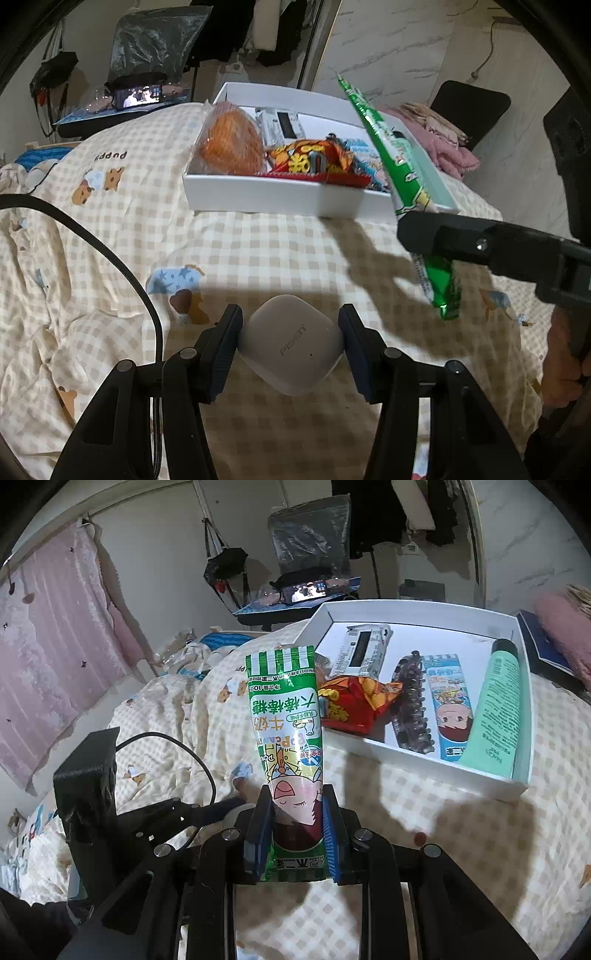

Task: Organize objects
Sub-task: 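Lift and carry the white case and green-striped packet toward the white box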

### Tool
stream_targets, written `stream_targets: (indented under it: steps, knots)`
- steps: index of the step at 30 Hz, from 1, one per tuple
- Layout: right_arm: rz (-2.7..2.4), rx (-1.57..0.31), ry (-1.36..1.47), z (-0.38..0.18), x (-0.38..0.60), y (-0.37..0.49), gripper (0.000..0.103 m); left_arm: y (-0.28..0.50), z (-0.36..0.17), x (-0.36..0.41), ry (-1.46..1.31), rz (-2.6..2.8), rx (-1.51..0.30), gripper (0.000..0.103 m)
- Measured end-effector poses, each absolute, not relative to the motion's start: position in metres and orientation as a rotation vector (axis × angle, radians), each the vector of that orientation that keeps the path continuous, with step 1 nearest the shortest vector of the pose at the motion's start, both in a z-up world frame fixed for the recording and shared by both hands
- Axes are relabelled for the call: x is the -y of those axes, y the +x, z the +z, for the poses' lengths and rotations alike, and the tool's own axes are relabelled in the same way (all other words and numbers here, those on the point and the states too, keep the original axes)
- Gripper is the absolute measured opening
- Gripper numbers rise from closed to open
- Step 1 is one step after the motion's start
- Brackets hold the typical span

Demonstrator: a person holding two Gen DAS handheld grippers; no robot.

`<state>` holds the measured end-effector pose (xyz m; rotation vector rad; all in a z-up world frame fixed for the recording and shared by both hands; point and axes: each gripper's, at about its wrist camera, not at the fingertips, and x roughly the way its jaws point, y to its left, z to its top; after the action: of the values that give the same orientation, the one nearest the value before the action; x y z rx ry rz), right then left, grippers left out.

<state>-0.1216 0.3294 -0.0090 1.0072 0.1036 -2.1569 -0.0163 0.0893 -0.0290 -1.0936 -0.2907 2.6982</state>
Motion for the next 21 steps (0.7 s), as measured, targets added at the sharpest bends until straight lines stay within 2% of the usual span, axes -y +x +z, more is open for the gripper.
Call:
stream_targets:
  steps: [7, 15, 21]
  knots:
    - [-2.145, -0.085, 0.978, -0.004, -0.331, -0.119, 0.026, -0.010, -0.024, -0.083, -1.055, 2.717, 0.299, 0.058]
    - [-2.139, -0.068, 0.971, -0.003, -0.332, -0.119, 0.026, -0.004, -0.015, -0.074, -0.981, 2.656, 0.411, 0.058]
    - [-2.174, -0.055, 0.978, -0.001, -0.340, -0.122, 0.026, 0.007, -0.003, -0.080, -0.881, 2.636, 0.386, 0.058]
